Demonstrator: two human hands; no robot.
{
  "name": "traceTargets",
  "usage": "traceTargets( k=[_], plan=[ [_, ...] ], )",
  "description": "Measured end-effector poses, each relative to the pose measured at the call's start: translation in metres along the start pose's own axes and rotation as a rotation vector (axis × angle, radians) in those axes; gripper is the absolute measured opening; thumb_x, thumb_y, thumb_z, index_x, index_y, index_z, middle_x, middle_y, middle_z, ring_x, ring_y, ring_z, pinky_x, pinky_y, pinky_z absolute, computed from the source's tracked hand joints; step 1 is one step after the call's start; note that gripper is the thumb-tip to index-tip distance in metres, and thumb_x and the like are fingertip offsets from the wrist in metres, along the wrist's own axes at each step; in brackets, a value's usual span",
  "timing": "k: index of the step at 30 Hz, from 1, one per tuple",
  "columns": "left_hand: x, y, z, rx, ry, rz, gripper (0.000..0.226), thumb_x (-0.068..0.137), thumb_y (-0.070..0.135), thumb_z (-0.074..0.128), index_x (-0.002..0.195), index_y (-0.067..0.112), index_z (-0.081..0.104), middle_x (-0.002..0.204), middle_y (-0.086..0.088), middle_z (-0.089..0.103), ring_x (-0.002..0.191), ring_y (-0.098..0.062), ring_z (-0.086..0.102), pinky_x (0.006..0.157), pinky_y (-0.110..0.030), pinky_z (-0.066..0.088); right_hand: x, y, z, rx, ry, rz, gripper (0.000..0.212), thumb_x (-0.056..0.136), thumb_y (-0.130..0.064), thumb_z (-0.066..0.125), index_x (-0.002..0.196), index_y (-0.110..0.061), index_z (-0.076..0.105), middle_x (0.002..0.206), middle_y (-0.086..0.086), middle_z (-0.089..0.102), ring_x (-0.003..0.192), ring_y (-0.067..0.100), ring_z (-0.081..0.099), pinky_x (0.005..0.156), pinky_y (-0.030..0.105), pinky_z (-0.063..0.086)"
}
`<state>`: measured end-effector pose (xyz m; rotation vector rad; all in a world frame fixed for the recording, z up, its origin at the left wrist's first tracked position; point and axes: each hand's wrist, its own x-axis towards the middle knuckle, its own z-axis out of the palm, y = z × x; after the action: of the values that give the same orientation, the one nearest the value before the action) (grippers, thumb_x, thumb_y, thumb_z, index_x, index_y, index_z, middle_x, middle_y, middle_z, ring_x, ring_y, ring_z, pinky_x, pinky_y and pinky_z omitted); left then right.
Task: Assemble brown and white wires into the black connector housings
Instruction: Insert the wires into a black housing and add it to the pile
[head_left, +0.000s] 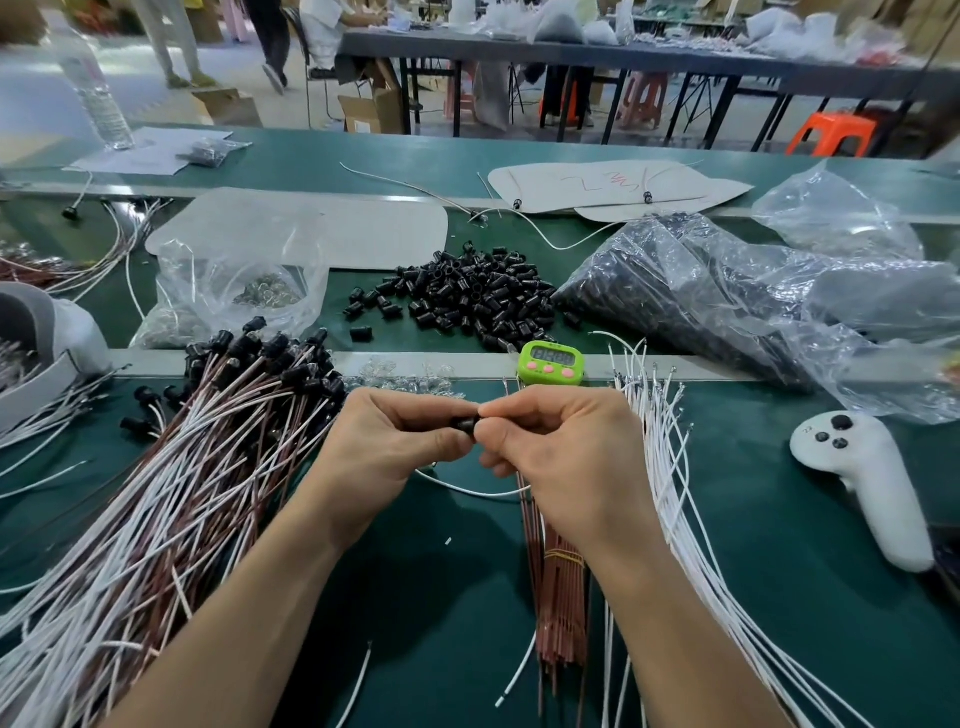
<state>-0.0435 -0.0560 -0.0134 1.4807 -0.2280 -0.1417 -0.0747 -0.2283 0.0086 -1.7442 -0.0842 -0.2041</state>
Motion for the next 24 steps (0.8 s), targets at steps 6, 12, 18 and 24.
traceTargets(
  k=[6,12,18,24],
  plan=[
    [-0.001,0.002,0.005,0.009,0.013,0.001,0.035,0.076,-0.011,0.077,0.094,0.019,0.084,0.092,-0.014,0.079,0.083,-0.018,0.071,0.078,-0.033,0.053,-0.001,0.002,0.002,-0.004,0.052,-0.042,0.02,0.083,-0.003,0.083,0.081,-0.023,0.081,0.062,-0.001,0.074,0.054,0.013,0.07,0.056,0.02,0.055],
    [0.001,-0.001,0.007,0.012,0.048,-0.001,0.036,0.077,-0.018,0.073,0.09,0.014,0.083,0.09,-0.018,0.078,0.085,-0.027,0.069,0.084,-0.042,0.053,-0.004,0.004,0.004,-0.08,0.093,-0.083,0.023,0.081,-0.006,0.085,0.081,-0.028,0.081,0.062,-0.005,0.073,0.055,0.012,0.071,0.057,0.027,0.06],
    [0.0,-0.008,0.009,0.209,0.031,0.061,0.035,0.083,-0.011,0.073,0.089,0.022,0.082,0.088,-0.001,0.08,0.082,-0.009,0.074,0.078,-0.022,0.057,0.001,0.008,0.002,-0.191,0.088,-0.08,0.016,0.077,-0.014,0.09,0.079,-0.028,0.082,0.065,-0.016,0.073,0.055,0.004,0.067,0.056,0.014,0.05],
    [0.001,-0.013,0.013,0.444,0.095,0.212,0.022,0.084,0.013,0.071,0.094,0.032,0.076,0.085,0.011,0.077,0.082,-0.002,0.07,0.078,-0.02,0.054,0.003,0.01,-0.001,-0.121,0.093,-0.05,0.018,0.08,-0.009,0.086,0.077,-0.026,0.081,0.064,-0.008,0.074,0.057,0.01,0.071,0.057,0.021,0.056]
  ],
)
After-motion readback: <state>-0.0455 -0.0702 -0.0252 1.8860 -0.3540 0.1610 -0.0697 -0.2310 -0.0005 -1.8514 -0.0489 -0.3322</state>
